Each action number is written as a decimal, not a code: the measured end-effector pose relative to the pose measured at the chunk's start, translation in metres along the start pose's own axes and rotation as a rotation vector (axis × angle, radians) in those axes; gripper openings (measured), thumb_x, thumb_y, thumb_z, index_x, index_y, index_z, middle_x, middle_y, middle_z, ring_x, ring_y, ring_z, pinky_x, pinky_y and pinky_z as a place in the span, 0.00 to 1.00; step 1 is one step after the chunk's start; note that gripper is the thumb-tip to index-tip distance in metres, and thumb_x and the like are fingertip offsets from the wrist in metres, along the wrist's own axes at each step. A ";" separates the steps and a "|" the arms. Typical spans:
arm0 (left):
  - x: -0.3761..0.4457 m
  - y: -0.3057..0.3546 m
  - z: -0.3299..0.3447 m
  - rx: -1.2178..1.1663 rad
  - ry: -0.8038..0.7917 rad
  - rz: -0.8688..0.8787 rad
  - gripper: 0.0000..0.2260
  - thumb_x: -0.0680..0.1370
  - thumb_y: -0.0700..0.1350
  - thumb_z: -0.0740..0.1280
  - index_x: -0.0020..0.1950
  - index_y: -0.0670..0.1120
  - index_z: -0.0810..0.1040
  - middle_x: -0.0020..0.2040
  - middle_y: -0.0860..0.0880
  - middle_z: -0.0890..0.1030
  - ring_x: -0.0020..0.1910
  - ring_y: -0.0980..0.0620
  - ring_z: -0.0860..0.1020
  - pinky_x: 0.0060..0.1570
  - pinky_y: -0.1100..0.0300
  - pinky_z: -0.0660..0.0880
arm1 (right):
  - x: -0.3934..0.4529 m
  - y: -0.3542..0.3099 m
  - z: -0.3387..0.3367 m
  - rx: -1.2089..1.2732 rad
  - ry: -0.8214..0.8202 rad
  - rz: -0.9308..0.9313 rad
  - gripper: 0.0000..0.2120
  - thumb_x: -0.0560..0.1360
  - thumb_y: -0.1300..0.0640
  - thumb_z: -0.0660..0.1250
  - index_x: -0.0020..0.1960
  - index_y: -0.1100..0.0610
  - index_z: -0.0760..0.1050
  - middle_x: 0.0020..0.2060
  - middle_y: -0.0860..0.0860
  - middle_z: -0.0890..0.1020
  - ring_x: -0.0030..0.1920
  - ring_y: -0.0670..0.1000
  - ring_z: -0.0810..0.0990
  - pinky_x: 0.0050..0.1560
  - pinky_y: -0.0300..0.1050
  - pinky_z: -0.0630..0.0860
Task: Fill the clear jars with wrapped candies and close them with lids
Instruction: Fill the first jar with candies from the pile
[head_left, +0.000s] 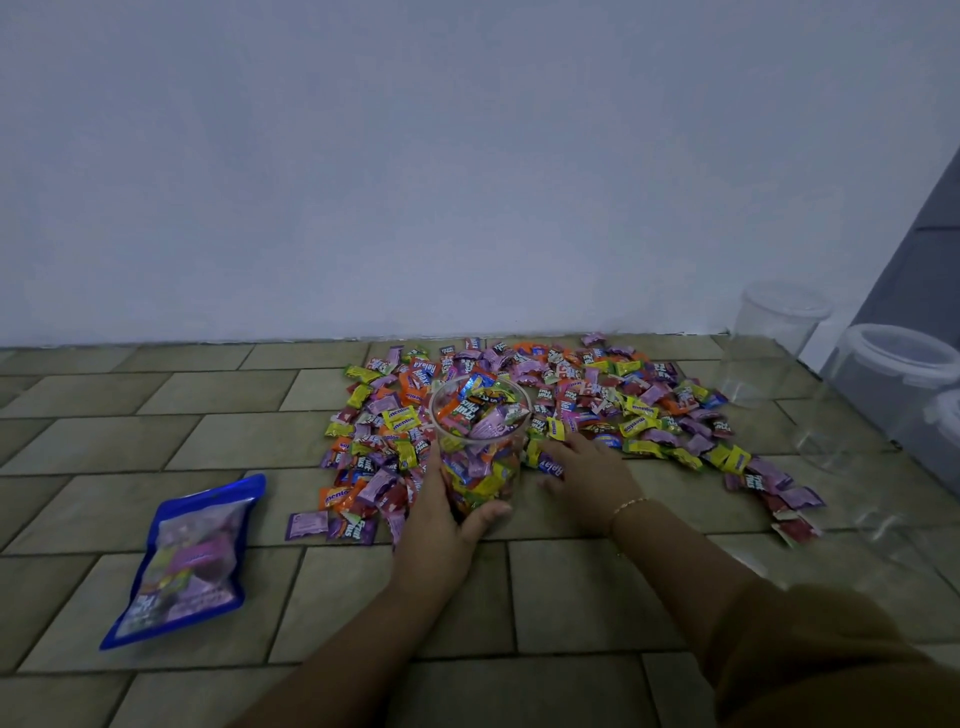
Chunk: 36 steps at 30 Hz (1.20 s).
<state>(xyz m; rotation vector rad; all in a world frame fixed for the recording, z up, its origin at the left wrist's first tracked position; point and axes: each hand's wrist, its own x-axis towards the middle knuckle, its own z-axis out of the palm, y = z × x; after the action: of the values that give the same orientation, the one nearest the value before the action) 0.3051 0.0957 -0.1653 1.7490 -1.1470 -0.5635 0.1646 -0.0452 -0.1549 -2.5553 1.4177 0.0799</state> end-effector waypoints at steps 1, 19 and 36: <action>0.000 0.000 0.000 0.006 -0.002 -0.011 0.51 0.62 0.69 0.66 0.77 0.50 0.49 0.74 0.51 0.65 0.72 0.51 0.64 0.69 0.51 0.65 | 0.000 0.000 0.002 -0.038 -0.001 -0.005 0.24 0.79 0.45 0.57 0.74 0.46 0.59 0.74 0.54 0.59 0.72 0.59 0.60 0.71 0.55 0.60; -0.003 0.002 -0.001 0.029 0.013 0.006 0.50 0.63 0.73 0.64 0.77 0.50 0.51 0.73 0.52 0.67 0.71 0.51 0.65 0.69 0.51 0.66 | -0.022 -0.002 -0.030 0.603 0.197 0.105 0.09 0.74 0.67 0.64 0.53 0.59 0.75 0.51 0.55 0.78 0.50 0.53 0.76 0.49 0.42 0.73; -0.003 0.005 -0.002 -0.021 0.021 0.048 0.45 0.66 0.64 0.67 0.77 0.50 0.53 0.69 0.57 0.68 0.67 0.60 0.65 0.64 0.65 0.64 | -0.050 -0.075 -0.088 0.642 0.457 -0.388 0.17 0.78 0.66 0.56 0.64 0.59 0.73 0.56 0.52 0.77 0.49 0.45 0.74 0.47 0.24 0.65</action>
<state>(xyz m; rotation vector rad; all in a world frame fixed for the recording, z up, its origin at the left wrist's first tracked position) 0.3031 0.0988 -0.1601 1.7011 -1.1613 -0.5260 0.1959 0.0157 -0.0492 -2.2918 0.8250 -0.9114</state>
